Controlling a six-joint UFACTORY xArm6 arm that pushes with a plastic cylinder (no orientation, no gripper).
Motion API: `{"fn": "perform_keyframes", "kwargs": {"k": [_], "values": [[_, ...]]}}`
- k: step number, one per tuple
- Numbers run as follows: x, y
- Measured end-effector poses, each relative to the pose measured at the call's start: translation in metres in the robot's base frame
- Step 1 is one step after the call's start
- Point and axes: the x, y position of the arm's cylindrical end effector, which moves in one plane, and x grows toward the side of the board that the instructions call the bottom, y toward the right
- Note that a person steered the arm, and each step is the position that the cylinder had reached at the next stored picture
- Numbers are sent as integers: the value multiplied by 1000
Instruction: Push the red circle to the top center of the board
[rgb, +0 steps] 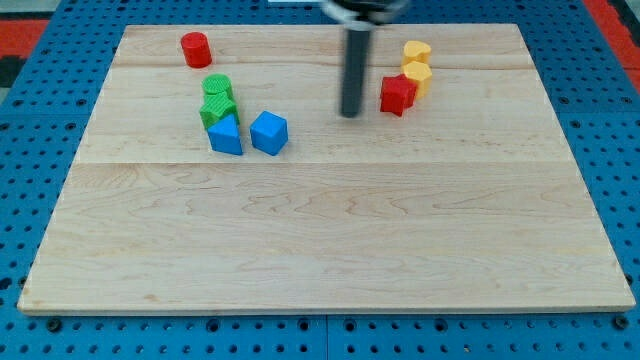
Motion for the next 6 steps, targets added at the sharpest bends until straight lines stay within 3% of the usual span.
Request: {"fn": "perform_keyframes", "kwargs": {"k": [1, 3, 4, 5, 6], "values": [[-72, -41], [-38, -197], [-71, -229], [-109, -165], [-112, -65]]}}
